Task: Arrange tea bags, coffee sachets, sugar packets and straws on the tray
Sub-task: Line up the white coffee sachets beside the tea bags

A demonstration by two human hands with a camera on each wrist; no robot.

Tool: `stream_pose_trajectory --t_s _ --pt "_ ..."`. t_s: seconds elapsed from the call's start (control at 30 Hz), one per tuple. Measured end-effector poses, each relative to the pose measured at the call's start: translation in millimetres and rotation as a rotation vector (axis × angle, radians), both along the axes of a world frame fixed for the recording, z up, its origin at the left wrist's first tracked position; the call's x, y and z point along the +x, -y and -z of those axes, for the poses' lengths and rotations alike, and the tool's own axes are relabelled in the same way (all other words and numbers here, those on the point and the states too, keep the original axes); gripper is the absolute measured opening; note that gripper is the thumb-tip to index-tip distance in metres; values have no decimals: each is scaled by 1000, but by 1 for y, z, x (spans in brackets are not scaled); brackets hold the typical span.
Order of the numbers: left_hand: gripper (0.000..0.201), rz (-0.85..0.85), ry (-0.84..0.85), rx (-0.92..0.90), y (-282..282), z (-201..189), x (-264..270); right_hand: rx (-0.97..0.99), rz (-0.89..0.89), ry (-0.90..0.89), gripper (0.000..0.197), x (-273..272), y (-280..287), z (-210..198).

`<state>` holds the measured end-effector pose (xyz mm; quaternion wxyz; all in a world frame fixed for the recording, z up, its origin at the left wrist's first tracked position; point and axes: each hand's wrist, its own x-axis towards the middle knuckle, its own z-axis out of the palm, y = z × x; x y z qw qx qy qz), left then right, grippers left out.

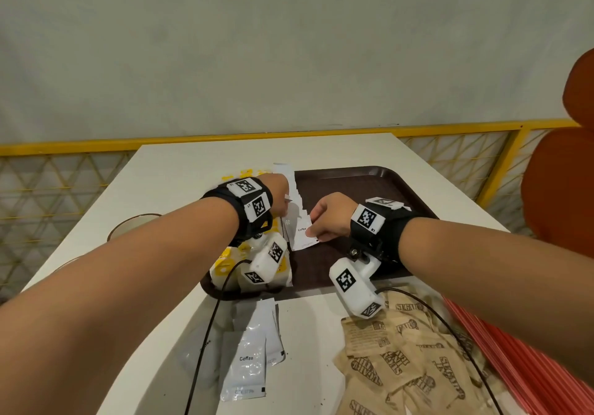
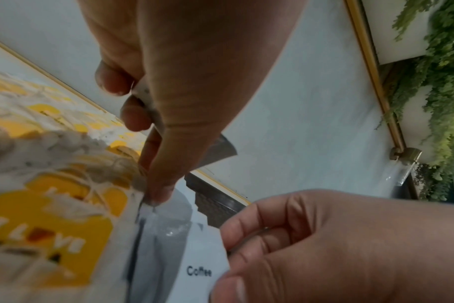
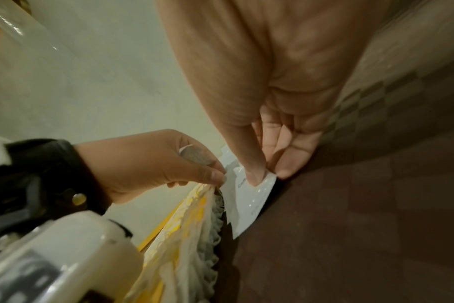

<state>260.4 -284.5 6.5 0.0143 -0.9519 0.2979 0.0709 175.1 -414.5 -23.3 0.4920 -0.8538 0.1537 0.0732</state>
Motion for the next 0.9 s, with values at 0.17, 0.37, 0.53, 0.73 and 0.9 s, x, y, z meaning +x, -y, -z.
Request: stream_pose_trajectory --t_s 0.17,0.37,0.53,0.73,0.9 --pt "12 -10 11 9 5 -3 1 10 14 22 24 2 -4 -1" --pt "26 -46 2 -2 1 -3 5 39 23 52 28 1 -6 -2" --pt "16 -63 -24 -126 -11 -19 8 87 67 94 19 -1 -2 -5" --pt "23 -160 -155 -290 -30 -25 11 37 53 87 47 -2 -21 2" --pt "37 -232 -333 -575 -36 -24 -2 -53 42 105 55 2 -27 1"
